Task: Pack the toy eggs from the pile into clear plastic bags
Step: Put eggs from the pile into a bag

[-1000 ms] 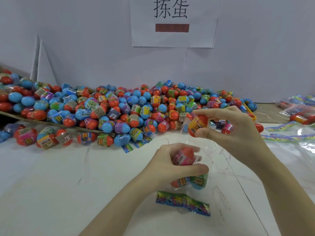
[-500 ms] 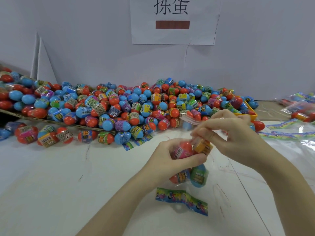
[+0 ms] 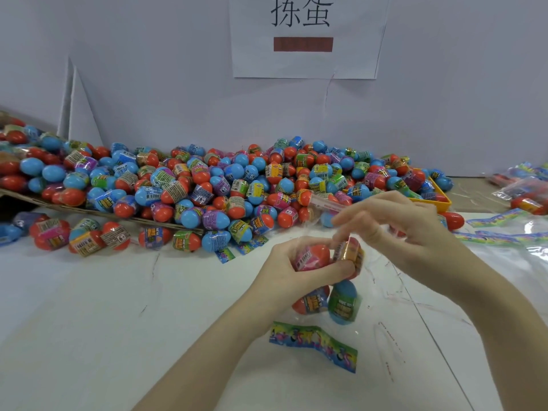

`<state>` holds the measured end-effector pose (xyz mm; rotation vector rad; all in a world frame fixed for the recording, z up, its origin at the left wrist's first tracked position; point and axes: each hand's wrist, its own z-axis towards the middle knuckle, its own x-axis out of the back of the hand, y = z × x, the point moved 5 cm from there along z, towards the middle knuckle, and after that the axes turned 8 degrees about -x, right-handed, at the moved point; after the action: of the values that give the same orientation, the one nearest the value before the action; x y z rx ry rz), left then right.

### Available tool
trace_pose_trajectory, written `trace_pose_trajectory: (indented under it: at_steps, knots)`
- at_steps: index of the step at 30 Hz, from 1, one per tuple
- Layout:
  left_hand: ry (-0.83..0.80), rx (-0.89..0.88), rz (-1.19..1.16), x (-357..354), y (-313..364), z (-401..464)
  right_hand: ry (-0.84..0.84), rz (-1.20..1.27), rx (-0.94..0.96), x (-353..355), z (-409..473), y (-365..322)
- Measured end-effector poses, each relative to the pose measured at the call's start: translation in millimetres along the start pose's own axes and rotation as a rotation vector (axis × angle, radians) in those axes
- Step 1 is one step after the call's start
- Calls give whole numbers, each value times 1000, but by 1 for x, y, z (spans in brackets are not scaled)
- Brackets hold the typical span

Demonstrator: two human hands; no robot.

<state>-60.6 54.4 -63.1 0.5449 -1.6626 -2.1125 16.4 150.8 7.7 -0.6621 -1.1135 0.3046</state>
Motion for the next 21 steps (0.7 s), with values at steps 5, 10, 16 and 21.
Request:
trace_pose_trajectory:
  at_steps: [5, 10, 16, 21]
  knots:
    - [-27, 12, -1, -3, -1, -1, 42, -56, 44, -1, 1, -2]
    - [-164, 88, 24, -9, -4, -4, 172, 74, -25, 7, 3, 5]
    - [-238, 109, 108, -13, -5, -6, 24, 271, -54, 0, 4, 10]
    - [48, -131, 43, 2, 11, 2, 13, 270, -26, -3, 3, 6]
